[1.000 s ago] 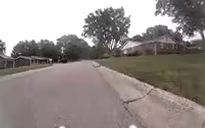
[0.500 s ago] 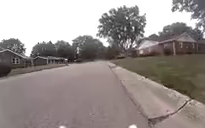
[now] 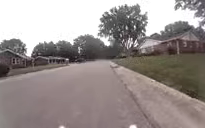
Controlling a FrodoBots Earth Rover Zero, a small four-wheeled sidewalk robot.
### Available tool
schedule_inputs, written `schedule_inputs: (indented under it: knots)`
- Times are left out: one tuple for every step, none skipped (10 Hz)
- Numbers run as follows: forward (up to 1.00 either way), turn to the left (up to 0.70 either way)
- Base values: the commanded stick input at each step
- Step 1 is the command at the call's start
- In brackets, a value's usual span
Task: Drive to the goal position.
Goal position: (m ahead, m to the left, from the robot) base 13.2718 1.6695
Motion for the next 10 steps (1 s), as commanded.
schedule_inputs:
  knots:
    - [1.00,0.00]
    - [1.00,0.00]
    - [1.00,0.00]
    - [1.00,0.00]
    - [1.00,0.00]
    - [1.00,0.00]
    - [1.00,0.00]
    - [1.00,0.00]
    - [1.00,0.00]
    - [1.00,0.00]
